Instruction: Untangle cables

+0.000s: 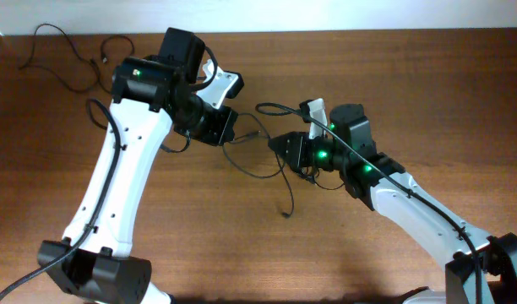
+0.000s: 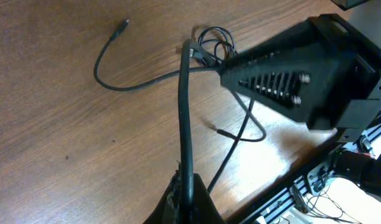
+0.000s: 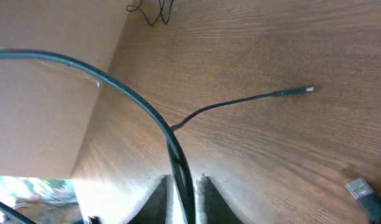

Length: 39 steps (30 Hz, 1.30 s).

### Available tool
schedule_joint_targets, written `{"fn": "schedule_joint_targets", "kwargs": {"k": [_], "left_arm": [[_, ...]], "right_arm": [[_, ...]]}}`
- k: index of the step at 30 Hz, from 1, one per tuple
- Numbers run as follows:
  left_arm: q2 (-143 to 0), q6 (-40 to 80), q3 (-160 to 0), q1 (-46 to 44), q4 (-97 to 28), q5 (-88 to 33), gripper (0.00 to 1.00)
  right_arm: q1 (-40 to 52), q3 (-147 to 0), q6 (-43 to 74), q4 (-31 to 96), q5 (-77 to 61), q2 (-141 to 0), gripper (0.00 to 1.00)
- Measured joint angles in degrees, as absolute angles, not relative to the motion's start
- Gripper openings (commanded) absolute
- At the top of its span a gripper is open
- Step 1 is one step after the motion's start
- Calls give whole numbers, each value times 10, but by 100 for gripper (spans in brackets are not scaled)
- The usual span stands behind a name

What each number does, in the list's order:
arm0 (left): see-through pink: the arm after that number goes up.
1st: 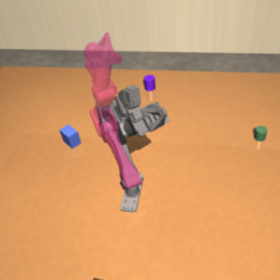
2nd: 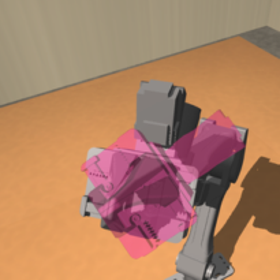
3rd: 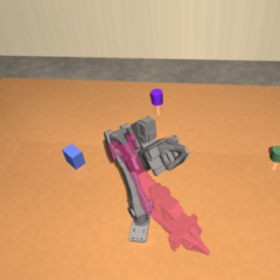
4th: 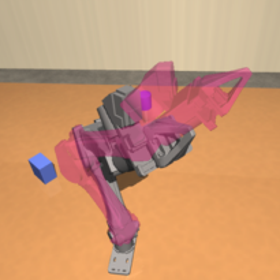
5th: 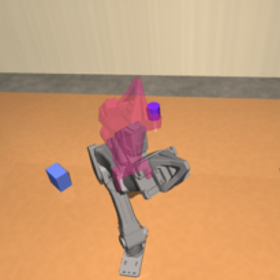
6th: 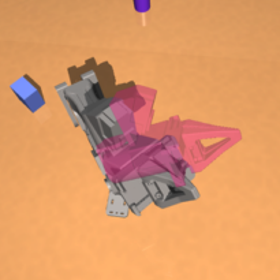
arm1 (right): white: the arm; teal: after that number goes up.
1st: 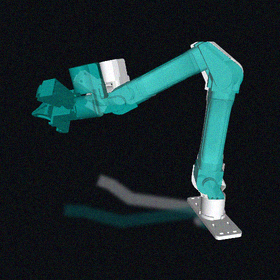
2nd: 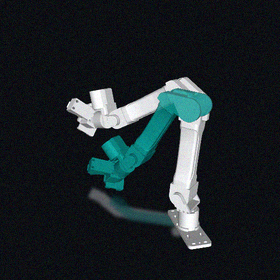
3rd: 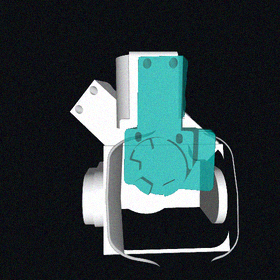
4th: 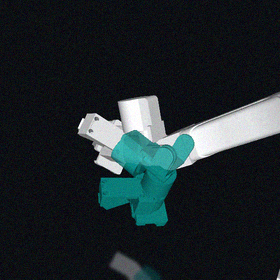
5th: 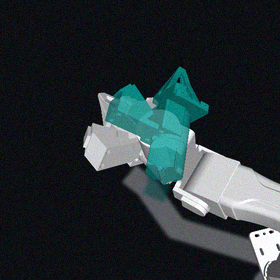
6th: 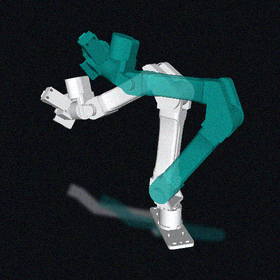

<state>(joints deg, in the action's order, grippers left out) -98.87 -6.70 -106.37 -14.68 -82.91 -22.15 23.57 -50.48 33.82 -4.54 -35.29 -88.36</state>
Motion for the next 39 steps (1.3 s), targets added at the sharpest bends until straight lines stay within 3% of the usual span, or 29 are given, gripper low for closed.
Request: {"fn": "schedule_joint_targets", "kwargs": {"k": [4,10,18,23,27,30,35,37,39], "left_arm": [[-989,-60,-1064,-147,-827,-213,0],[-989,208,-1059,-140,-823,32,0],[-989,284,-1059,-122,-816,121,0],[-989,287,-1059,-121,-841,164,0],[-989,307,-1059,-97,-835,133,0],[-988,309,-1058,-14,-845,174,0],[-988,311,-1058,54,-845,148,0],[-988,257,-1058,57,-824,80,0],[-988,143,-1058,51,-794,-65,0]], "right_arm": [[236,-505,338,-47,-357,-884,4],[241,-507,419,-63,-364,-872,4],[239,-505,540,-335,-487,-834,4],[182,-508,564,-126,-428,-832,4],[132,-506,563,-88,-452,-832,4],[83,-506,559,-74,-421,-832,4],[88,-506,555,-47,-399,-832,5],[100,-506,553,-46,-399,-832,16],[120,-506,533,-45,-399,-832,19]]}}
